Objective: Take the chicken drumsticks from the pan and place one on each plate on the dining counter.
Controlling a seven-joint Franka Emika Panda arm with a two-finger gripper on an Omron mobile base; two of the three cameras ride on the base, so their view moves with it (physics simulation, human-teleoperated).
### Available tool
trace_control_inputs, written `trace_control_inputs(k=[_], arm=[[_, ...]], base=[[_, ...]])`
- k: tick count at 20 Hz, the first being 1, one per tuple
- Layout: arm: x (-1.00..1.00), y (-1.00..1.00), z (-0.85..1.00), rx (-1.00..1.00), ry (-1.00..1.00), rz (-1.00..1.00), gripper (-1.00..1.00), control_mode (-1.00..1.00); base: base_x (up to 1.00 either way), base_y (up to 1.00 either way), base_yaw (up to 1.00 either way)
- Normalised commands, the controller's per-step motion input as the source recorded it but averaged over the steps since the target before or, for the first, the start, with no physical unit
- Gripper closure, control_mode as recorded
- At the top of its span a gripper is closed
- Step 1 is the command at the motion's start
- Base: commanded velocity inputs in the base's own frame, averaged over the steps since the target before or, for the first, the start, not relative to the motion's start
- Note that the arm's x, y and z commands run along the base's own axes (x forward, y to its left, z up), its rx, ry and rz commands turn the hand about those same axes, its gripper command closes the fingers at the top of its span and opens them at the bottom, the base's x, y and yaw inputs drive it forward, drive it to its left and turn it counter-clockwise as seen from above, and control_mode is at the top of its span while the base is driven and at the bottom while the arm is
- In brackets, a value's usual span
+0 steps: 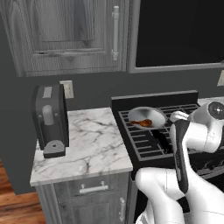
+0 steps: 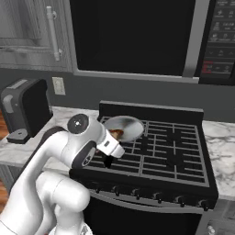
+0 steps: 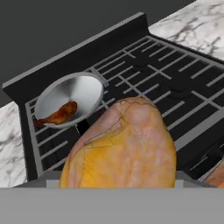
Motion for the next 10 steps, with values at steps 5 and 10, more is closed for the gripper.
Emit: trace_control_inputs(k=[5,10], arm=[[-0.55,0.13,0.33,0.0,0.02,0.12,1.0,-1.0],[-0.14,0.14,0.45,0.0,0.14,0.12,1.0,-1.0]], base=[[0.0,0.0,0.0],[0.0,0.0,0.0]])
